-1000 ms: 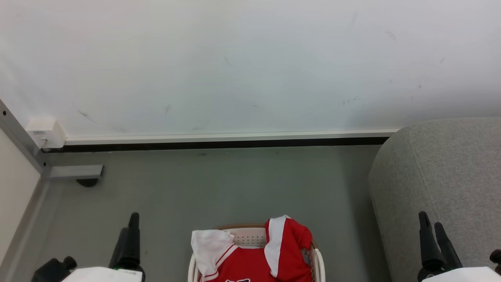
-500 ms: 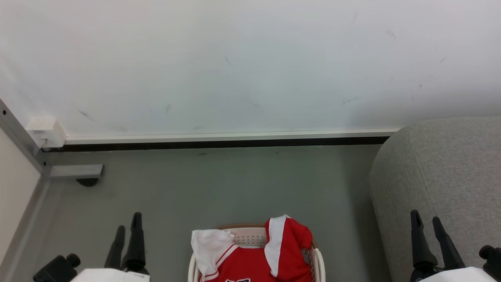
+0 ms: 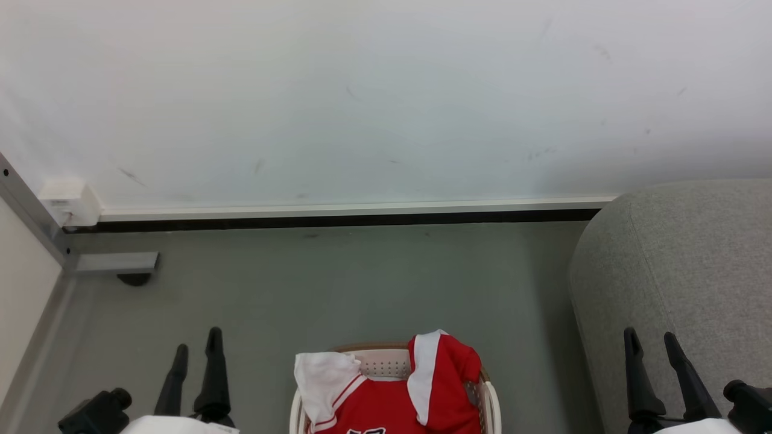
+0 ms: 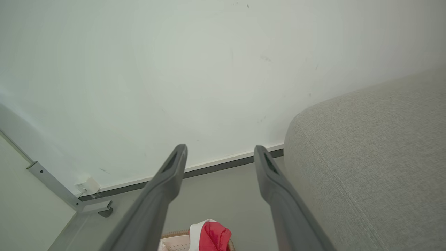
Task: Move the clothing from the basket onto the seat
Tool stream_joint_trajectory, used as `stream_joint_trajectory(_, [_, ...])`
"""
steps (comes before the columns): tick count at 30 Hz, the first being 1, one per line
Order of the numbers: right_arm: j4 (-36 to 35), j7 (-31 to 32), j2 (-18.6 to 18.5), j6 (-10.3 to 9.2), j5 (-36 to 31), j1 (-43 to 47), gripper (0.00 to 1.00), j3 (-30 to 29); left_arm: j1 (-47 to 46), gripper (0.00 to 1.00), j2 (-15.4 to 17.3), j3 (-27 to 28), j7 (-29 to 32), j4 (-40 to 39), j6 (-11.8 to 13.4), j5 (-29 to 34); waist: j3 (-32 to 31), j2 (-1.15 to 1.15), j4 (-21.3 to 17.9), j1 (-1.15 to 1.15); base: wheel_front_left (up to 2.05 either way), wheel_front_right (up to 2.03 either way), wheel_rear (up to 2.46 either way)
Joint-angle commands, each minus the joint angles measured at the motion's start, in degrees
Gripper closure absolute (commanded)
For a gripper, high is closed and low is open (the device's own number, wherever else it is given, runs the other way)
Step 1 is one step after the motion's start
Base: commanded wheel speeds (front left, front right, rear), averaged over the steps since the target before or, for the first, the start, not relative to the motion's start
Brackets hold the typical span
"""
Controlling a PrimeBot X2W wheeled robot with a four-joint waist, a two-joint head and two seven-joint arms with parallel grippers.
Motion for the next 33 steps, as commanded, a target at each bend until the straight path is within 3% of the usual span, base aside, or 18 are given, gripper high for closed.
stream_joint_trajectory(1, [-0.6, -0.7, -0.6, -0.06, -2.2, 0.0, 0.0, 0.0, -0.1, 0.0, 0.5, 0.0, -0.5, -0.8, 0.2, 2.3, 0.1, 0.0, 0.0, 0.0, 0.0, 0.0, 0.0])
stream_joint_trajectory(33, [-0.7, -5.1, -0.8, -0.09, -17.7, 1.9, 0.0, -1.2, 1.5, 0.0, 0.6, 0.1, -4.9, -0.3, 0.4, 21.9, 0.4, 0.0, 0.1, 0.0, 0.0, 0.0, 0.0])
